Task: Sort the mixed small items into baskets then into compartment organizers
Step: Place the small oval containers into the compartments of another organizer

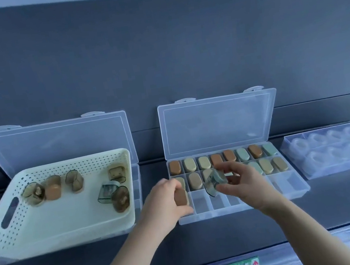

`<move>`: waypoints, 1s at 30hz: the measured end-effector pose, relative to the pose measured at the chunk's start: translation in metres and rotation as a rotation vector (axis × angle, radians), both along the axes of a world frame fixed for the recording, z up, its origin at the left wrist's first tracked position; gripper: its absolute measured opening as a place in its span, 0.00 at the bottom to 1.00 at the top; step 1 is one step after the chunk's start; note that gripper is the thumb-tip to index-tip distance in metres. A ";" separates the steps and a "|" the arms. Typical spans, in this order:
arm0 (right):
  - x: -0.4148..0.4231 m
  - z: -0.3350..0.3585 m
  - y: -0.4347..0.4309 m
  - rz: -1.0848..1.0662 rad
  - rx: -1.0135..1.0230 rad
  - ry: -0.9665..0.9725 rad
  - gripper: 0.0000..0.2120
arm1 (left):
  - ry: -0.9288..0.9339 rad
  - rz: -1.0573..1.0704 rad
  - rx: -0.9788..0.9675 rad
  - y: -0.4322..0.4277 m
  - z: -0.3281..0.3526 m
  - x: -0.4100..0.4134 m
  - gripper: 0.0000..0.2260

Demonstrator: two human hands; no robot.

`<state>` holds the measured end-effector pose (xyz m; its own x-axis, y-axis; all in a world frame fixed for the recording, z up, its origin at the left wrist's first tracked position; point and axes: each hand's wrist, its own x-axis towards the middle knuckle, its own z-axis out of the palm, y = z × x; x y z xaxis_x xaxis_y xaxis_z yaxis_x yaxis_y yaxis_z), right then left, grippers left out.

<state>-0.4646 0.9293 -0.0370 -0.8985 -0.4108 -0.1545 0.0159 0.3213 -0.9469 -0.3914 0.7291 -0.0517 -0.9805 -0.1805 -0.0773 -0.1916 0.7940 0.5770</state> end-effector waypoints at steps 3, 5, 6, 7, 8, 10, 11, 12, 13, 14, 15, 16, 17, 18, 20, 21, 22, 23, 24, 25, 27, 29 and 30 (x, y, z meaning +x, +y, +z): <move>-0.005 -0.010 0.002 0.054 0.091 0.089 0.19 | -0.044 0.017 -0.025 0.005 -0.012 -0.005 0.23; -0.008 -0.015 0.002 0.101 0.167 0.177 0.21 | -0.060 0.021 0.001 0.006 -0.019 -0.005 0.23; -0.008 -0.018 0.001 0.125 0.195 0.215 0.21 | -0.061 0.027 0.019 0.006 -0.021 -0.005 0.24; -0.009 -0.020 0.000 0.151 0.215 0.247 0.21 | -0.057 0.032 0.036 0.006 -0.023 -0.004 0.24; -0.009 -0.022 -0.002 0.179 0.230 0.273 0.20 | -0.053 0.032 0.047 0.006 -0.024 -0.003 0.25; -0.009 -0.026 -0.007 0.232 0.261 0.318 0.21 | -0.048 0.023 0.056 0.005 -0.024 -0.001 0.26; -0.009 -0.028 -0.009 0.255 0.285 0.345 0.21 | -0.045 0.019 0.059 0.005 -0.024 0.000 0.27; -0.010 -0.029 -0.012 0.277 0.315 0.374 0.21 | -0.040 0.021 0.064 0.004 -0.024 0.001 0.27; -0.010 -0.030 -0.015 0.294 0.343 0.405 0.21 | -0.033 0.029 0.073 0.003 -0.024 0.003 0.28; -0.010 -0.031 -0.018 0.311 0.377 0.433 0.21 | -0.026 0.041 0.080 0.002 -0.024 0.004 0.27; -0.010 -0.032 -0.020 0.328 0.409 0.462 0.21 | -0.019 0.051 0.082 0.001 -0.024 0.006 0.27; -0.010 -0.033 -0.022 0.347 0.446 0.479 0.21 | -0.013 0.060 0.082 0.001 -0.025 0.007 0.26; -0.009 -0.034 -0.024 0.367 0.482 0.490 0.21 | -0.004 0.068 0.084 0.001 -0.025 0.009 0.24; -0.009 -0.035 -0.026 0.386 0.515 0.495 0.22 | 0.005 0.077 0.087 0.001 -0.026 0.011 0.23; -0.007 -0.034 -0.027 0.413 0.557 0.497 0.22 | 0.030 0.093 0.092 0.003 -0.024 0.013 0.22; -0.007 -0.034 -0.027 0.423 0.561 0.493 0.23 | 0.048 0.096 0.090 0.003 -0.022 0.015 0.21; -0.008 -0.034 -0.027 0.432 0.559 0.488 0.23 | 0.065 0.096 0.086 0.004 -0.020 0.017 0.20; -0.008 -0.033 -0.027 0.439 0.556 0.487 0.24 | 0.083 0.093 0.083 0.004 -0.017 0.018 0.19; -0.008 -0.032 -0.027 0.441 0.553 0.489 0.24 | 0.103 0.093 0.080 0.004 -0.012 0.021 0.19; -0.008 -0.030 -0.027 0.435 0.543 0.499 0.23 | 0.125 0.096 0.075 0.003 -0.007 0.024 0.18; -0.007 -0.024 -0.031 0.401 0.502 0.540 0.21 | 0.173 0.108 0.079 -0.002 0.007 0.031 0.16; -0.005 -0.014 -0.040 0.374 0.456 0.568 0.19 | 0.238 0.132 0.084 -0.017 0.024 0.040 0.13; -0.004 -0.008 -0.047 0.363 0.431 0.576 0.18 | 0.262 0.154 0.082 -0.027 0.034 0.044 0.11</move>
